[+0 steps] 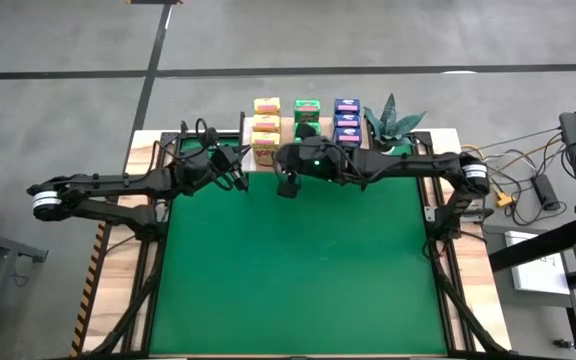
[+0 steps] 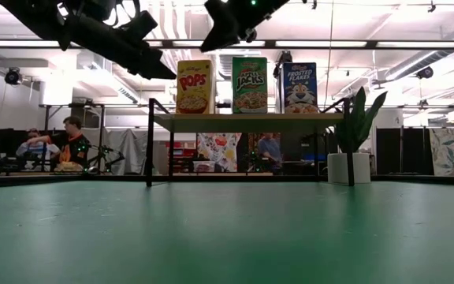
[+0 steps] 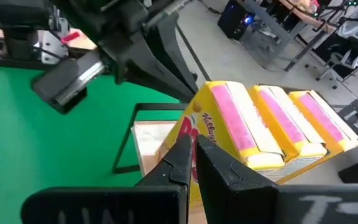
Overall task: Stack cereal on shelf
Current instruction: Put the yellow cereal box on the shelf aligned with the other yellow cereal boxes
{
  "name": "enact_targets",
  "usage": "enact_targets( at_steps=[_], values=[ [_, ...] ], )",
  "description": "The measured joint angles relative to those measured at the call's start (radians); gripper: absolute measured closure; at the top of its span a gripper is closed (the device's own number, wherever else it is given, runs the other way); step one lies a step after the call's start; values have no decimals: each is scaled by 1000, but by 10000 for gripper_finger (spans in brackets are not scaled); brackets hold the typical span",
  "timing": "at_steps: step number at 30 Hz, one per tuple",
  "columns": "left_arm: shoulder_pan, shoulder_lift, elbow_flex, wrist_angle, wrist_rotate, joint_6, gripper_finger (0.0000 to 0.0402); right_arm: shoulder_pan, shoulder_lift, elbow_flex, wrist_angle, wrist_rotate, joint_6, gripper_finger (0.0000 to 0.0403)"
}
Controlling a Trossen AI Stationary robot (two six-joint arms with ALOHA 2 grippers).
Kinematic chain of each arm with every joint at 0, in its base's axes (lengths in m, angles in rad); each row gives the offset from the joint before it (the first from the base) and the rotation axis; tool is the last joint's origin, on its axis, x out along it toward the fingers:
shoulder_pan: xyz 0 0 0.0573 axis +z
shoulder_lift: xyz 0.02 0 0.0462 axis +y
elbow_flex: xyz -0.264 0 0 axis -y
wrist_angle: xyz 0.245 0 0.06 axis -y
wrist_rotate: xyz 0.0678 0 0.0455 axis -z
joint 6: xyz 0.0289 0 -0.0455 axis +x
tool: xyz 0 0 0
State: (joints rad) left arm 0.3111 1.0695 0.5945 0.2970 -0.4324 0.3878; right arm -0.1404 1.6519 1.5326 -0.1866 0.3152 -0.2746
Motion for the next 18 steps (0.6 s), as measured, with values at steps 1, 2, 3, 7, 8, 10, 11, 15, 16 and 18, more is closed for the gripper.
enact_targets(
  at_steps=[1, 2, 3, 7, 8, 10, 11, 15, 16, 18],
  values=[
    [0, 0, 0, 0, 0, 0, 402, -3, 3, 1, 1, 1, -1, 391],
    [0, 0, 0, 0, 0, 0, 402, -7, 3, 2, 1, 2, -1, 391],
    [0, 0, 0, 0, 0, 0, 402, -11, 3, 2, 1, 6, -1, 391],
    [0, 0, 0, -2, 0, 0, 402, -23, 3, 2, -2, 33, -1, 391],
    [0, 0, 0, -1, 0, 0, 402, -25, 3, 2, -2, 34, -3, 391],
    [0, 0, 0, -2, 0, 0, 402, -29, 3, 2, -3, 35, -13, 391],
    [0, 0, 0, -2, 0, -1, 402, -31, 3, 2, -5, 35, -14, 391],
    [0, 0, 0, -2, -1, -5, 402, -31, 13, 2, -13, 38, -19, 391],
    [0, 0, 0, -2, -1, -5, 402, -32, 15, 2, -12, 44, -25, 391],
    [0, 0, 0, -4, -1, -5, 402, -32, 19, 2, -10, 52, -32, 391]
  ],
)
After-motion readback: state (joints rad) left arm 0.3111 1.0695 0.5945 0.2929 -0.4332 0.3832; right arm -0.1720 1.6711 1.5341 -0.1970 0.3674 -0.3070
